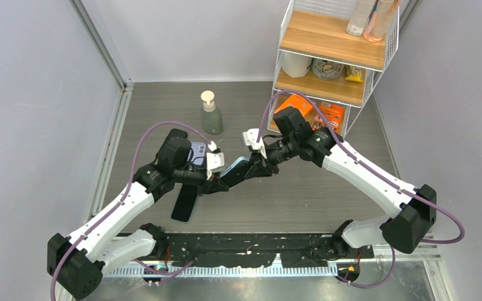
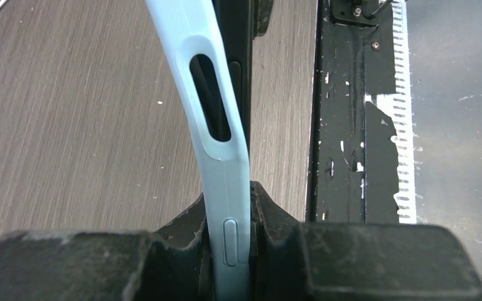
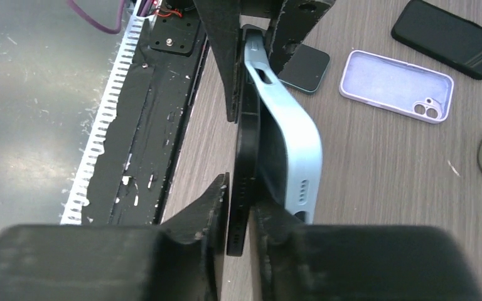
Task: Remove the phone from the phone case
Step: Remove the phone case from the phone.
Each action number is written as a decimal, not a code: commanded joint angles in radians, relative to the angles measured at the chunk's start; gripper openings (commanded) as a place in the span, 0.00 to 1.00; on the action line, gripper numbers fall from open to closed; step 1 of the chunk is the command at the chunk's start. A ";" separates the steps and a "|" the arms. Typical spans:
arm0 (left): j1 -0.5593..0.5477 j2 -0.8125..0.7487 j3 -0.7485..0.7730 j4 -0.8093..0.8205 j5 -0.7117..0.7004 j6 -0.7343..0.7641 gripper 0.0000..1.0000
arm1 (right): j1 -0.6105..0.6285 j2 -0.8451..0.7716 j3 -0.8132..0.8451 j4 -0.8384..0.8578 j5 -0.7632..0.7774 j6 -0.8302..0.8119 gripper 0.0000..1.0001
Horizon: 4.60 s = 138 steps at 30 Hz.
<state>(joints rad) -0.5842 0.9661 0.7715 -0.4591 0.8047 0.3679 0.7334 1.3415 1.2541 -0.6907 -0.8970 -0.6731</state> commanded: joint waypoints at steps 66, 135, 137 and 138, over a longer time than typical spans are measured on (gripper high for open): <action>0.053 0.154 0.323 0.193 0.011 -0.554 0.71 | 0.015 -0.109 0.015 0.019 0.191 -0.005 0.05; 0.012 0.358 0.344 0.230 -0.039 -0.626 0.49 | 0.017 -0.074 0.027 0.023 0.178 0.017 0.05; 0.010 0.368 0.345 0.226 -0.043 -0.629 0.45 | 0.017 -0.074 0.028 0.022 0.178 0.015 0.05; 0.010 0.372 0.346 0.223 -0.043 -0.629 0.43 | 0.017 -0.074 0.028 0.023 0.177 0.014 0.05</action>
<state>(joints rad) -0.5770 1.3029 1.0973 -0.2218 0.8482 -0.2813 0.7372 1.2968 1.2301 -0.7818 -0.6140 -0.6514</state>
